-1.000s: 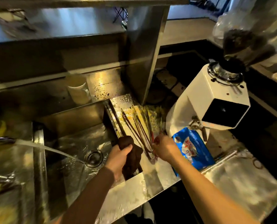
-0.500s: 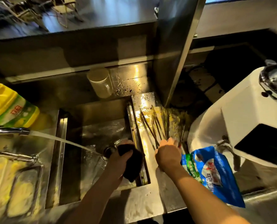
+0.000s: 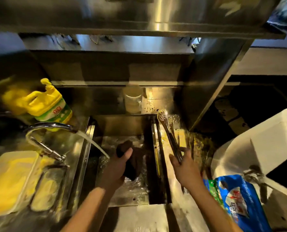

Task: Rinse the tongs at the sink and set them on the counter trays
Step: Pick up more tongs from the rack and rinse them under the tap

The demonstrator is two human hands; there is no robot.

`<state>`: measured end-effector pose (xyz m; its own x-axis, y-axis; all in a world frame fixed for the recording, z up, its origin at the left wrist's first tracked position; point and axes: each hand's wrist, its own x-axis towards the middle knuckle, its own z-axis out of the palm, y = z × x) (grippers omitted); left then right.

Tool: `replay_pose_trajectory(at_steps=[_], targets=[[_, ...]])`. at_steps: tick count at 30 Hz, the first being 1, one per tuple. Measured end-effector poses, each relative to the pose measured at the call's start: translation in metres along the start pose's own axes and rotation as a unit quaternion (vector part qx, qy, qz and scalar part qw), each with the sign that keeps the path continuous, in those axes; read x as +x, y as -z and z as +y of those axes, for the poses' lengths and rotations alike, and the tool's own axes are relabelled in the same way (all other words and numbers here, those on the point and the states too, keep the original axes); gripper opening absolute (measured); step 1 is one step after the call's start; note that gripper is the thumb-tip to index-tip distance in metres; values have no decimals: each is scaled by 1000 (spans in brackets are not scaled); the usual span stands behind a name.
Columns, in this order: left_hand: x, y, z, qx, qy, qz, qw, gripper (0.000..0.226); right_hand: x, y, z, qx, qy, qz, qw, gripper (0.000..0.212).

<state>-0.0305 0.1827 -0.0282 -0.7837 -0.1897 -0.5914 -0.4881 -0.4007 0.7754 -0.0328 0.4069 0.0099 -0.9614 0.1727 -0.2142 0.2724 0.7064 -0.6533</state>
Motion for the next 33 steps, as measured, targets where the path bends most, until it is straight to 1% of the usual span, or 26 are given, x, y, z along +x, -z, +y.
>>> replay_pose_trajectory(at_steps=[1, 2, 3, 5, 7, 9, 10, 11, 12, 14, 15, 18, 19, 21, 24, 26, 27, 29, 30, 32, 33], targets=[[2, 12, 6, -7, -15, 10, 1000, 59, -1, -7, -14, 52, -23, -39, 998, 50], [4, 23, 12, -13, -28, 19, 999, 61, -3, -13, -26, 127, -49, -82, 987, 48], [7, 36, 18, -19, -40, 28, 999, 60, -6, -22, -38, 210, -74, -129, 966, 41], [12, 58, 28, -48, -44, 40, 997, 53, -12, -37, -57, 351, -120, -214, 904, 21], [16, 74, 37, -82, -49, 27, 995, 45, -16, -51, -73, 456, -160, -284, 828, 15], [22, 88, 42, -112, -44, 10, 993, 32, -21, -60, -88, 508, -189, -350, 764, 12], [26, 96, 44, -127, -34, 7, 991, 29, -24, -67, -96, 501, -194, -379, 753, 10], [28, 103, 45, -140, -22, 7, 990, 30, -27, -74, -103, 472, -194, -400, 761, 9], [31, 108, 47, -151, -7, 8, 988, 33, -30, -81, -108, 431, -188, -407, 783, 12], [37, 117, 51, -170, 16, 15, 985, 38, -35, -94, -115, 357, -165, -384, 835, 13], [41, 120, 54, -171, 26, 23, 985, 41, -37, -101, -118, 330, -152, -372, 854, 12], [49, 118, 60, -146, 52, 36, 987, 43, -41, -111, -125, 272, -103, -361, 886, 6], [51, 116, 62, -130, 55, 33, 989, 41, -42, -114, -127, 244, -83, -356, 898, 4], [59, 112, 65, -97, 56, 44, 993, 29, -45, -121, -130, 184, -46, -348, 918, 2], [73, 114, 74, -25, 45, 108, 993, 14, -54, -123, -122, 149, -35, -355, 922, 6], [80, 107, 75, 1, 41, 103, 994, 11, -52, -120, -117, 150, -38, -351, 923, 7], [81, 100, 72, -3, 47, 87, 995, 15, -49, -119, -117, 139, -33, -340, 929, 4], [80, 89, 66, -23, 62, 61, 996, 31, -44, -121, -121, 103, -19, -320, 942, 4], [82, 87, 65, -37, 62, 69, 995, 30, -43, -121, -122, 92, -16, -319, 943, 6], [87, 88, 65, -47, 52, 111, 991, 18, -42, -118, -120, 84, -21, -333, 939, 18], [89, 87, 65, -53, 53, 120, 990, 15, -40, -116, -119, 78, -20, -337, 938, 20]])
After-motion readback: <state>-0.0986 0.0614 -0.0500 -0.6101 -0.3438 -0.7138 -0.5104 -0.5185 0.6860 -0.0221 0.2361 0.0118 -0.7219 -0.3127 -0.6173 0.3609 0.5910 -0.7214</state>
